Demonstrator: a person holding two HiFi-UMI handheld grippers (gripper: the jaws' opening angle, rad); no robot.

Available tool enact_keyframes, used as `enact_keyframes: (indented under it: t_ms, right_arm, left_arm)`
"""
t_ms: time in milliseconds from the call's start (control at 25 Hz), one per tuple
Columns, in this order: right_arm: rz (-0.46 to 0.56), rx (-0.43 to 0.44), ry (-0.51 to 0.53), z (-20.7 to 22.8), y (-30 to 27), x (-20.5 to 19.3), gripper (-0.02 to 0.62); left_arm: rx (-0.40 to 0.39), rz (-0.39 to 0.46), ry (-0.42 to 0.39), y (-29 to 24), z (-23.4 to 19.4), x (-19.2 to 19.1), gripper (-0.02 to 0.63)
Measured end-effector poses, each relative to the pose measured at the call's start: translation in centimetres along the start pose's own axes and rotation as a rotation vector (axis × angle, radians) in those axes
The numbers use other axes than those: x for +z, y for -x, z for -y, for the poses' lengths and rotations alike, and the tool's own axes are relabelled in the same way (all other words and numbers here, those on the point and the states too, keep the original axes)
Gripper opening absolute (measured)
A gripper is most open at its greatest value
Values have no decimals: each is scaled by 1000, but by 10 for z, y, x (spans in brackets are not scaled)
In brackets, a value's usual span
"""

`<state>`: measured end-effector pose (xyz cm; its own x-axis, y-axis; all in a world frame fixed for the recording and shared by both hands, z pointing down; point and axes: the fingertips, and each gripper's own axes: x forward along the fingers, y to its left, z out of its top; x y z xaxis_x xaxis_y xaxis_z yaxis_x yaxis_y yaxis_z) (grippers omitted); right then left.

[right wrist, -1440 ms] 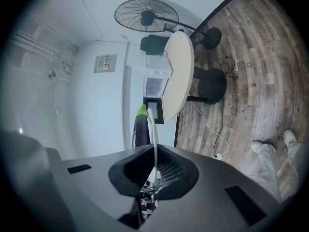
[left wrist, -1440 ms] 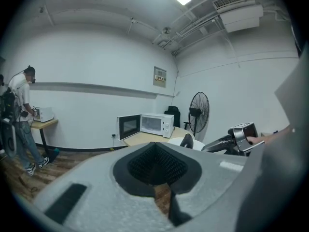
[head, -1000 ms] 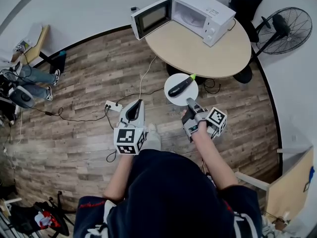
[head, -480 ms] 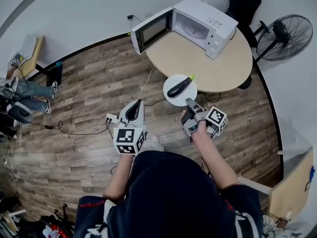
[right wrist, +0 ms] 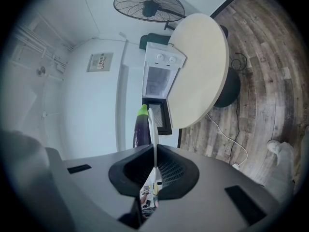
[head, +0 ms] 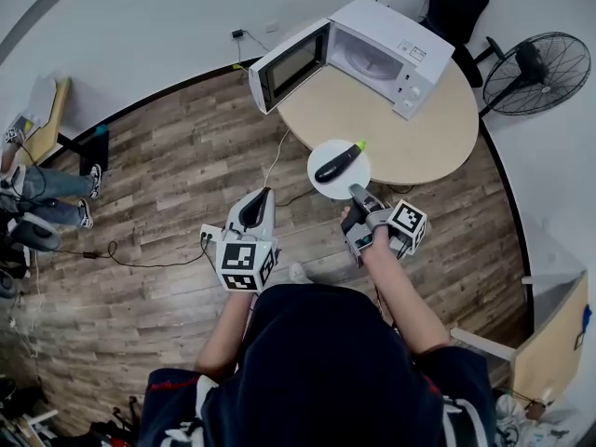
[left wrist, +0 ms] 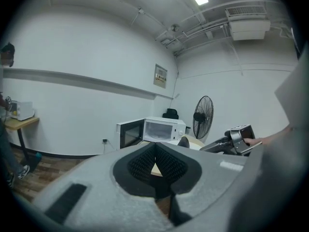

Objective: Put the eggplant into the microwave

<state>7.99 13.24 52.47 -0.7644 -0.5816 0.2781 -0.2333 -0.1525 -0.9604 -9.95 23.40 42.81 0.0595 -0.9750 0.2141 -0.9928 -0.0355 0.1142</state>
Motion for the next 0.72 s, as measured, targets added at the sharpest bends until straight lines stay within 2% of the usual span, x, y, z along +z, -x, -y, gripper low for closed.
enact_keyframes:
  t_ms: [360,720]
  right_arm:
    - [16,-16,-36,5,-31,-2,20]
    - [41,-19,-61,4,-56,22,20]
  left_arm:
    - [-29,-36,5,-29,-27,-7,15]
    - [-46,-49,4,-65,-36,-5,15]
